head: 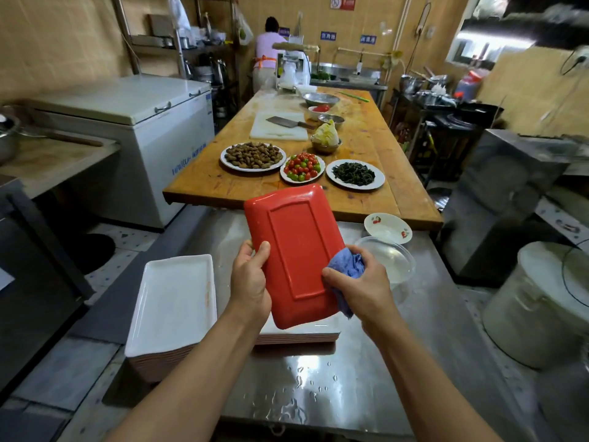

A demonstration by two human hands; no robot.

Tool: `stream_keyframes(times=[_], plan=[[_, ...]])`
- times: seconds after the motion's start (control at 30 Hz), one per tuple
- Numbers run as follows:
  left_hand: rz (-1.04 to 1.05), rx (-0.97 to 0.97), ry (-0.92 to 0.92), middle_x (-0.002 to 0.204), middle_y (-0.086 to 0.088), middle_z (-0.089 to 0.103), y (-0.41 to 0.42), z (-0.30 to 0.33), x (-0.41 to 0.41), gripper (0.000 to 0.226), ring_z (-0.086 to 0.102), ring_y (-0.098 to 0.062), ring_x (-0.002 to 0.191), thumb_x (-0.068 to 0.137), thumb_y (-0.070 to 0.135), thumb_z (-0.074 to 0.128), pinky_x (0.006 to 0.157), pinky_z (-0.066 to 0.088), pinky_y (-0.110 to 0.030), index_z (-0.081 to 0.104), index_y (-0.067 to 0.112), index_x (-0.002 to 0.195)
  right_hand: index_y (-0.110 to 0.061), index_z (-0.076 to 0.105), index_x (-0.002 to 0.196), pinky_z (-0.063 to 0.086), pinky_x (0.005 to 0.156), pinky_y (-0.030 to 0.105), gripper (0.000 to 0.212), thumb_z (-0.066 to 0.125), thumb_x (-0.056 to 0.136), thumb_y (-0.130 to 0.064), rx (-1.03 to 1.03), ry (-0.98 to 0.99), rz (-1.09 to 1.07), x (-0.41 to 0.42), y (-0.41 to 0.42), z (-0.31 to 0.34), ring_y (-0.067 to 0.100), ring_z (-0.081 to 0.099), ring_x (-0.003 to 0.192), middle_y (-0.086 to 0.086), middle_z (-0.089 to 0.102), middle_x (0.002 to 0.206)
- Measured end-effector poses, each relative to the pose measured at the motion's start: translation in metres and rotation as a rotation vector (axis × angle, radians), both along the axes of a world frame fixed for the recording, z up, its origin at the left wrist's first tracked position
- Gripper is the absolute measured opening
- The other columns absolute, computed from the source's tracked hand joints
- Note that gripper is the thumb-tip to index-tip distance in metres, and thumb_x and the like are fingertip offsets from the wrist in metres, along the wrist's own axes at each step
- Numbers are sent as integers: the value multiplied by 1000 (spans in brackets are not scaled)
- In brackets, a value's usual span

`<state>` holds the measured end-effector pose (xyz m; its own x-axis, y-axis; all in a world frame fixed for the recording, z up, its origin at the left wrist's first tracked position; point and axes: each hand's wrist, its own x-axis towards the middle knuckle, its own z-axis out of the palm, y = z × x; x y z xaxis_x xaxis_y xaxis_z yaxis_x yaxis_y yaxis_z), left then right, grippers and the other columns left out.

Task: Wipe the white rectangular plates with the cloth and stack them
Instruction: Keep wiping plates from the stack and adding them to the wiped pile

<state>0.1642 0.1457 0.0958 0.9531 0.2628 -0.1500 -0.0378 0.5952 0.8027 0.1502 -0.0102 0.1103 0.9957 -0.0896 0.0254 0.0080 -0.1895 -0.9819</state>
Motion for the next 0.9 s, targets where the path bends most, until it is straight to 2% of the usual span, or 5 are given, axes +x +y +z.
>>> stream_keyframes(times=[0.2,0.3,0.4,0.57,0.9], plan=[[-245,332,52,114,-5,62,21,9,1,29,61,-18,101,96,22,48,84,45,-36,46,16,125,-17,57,91,55,58,18,38,73,67,8,-27,-80,97,7,-19,11,4,65,64,1,67,81],[-169,639,-19,129,3,49,44,33,9,80,50,-14,117,74,42,70,96,38,-35,29,25,140,-15,57,92,55,55,22,39,72,66,10,-112,-74,218,7,-34,20,8,64,59,4,66,77],[-370,906,-118,133,6,52,60,63,20,83,54,-15,118,56,58,74,95,46,-39,45,34,130,-13,59,95,50,52,17,40,71,66,12,-140,-54,362,7,-49,27,7,62,56,-3,65,69],[-765,844,-148,103,-6,71,60,75,28,48,69,-28,94,67,30,80,78,56,-42,65,25,112,-14,61,98,51,60,17,43,72,65,10,-197,-41,457,11,-61,35,7,65,64,-7,68,74],[-603,727,-118,103,-9,71,48,61,12,53,69,-29,93,64,20,74,79,57,-42,61,17,115,-18,30,116,42,73,21,49,67,84,-22,-545,-401,306,24,-10,41,9,53,87,-8,48,98]])
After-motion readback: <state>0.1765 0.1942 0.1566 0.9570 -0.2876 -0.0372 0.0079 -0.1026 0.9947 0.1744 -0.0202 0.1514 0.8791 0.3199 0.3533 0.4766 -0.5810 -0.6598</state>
